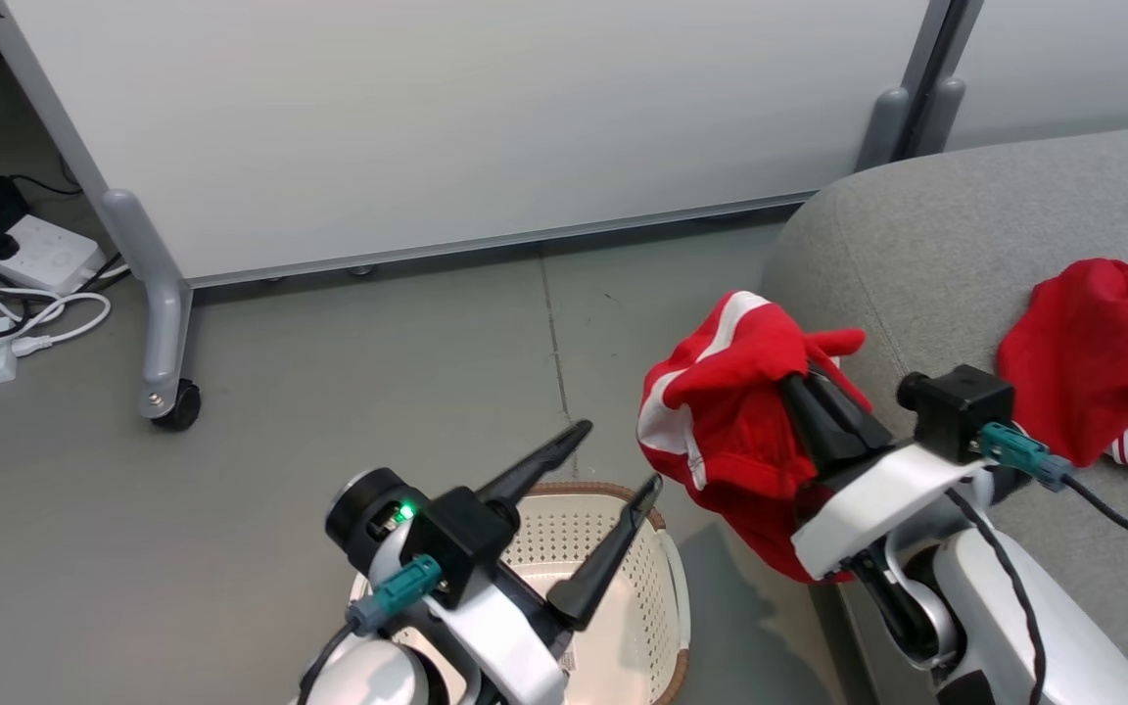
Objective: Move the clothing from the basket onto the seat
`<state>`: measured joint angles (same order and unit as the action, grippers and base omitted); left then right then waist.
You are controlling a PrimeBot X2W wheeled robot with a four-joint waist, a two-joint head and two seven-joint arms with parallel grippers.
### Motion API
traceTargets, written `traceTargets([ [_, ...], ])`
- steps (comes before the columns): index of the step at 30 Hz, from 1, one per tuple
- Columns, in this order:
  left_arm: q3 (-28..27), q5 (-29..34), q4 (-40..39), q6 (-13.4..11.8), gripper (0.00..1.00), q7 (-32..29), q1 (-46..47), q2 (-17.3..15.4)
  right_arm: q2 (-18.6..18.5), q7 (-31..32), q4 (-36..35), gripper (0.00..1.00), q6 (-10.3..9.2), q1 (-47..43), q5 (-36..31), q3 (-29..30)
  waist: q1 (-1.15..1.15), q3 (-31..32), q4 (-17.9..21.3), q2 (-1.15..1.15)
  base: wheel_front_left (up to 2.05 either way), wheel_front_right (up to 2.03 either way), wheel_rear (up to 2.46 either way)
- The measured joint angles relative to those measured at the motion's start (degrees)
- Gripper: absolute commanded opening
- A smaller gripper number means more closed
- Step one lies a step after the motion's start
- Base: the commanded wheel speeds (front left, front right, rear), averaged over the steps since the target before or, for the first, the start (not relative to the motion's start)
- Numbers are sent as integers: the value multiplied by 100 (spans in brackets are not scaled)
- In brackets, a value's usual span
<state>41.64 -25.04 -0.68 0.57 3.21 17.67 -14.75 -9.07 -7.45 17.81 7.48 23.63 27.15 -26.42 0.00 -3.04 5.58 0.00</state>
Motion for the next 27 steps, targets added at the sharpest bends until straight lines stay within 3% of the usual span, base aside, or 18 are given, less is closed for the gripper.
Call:
traceTargets([
  [10, 545, 87, 219, 241, 100, -112, -97, 124, -69, 219, -132, 0, -1, -464, -207, 632, 0, -41, 292, 0, 0, 0, 0],
  [27, 643, 90, 157, 223, 100, -177, -113, -22, 32, 287, -423, 0, 0, -662, -240, 937, 0, -235, 1254, 0, 0, 0, 0],
])
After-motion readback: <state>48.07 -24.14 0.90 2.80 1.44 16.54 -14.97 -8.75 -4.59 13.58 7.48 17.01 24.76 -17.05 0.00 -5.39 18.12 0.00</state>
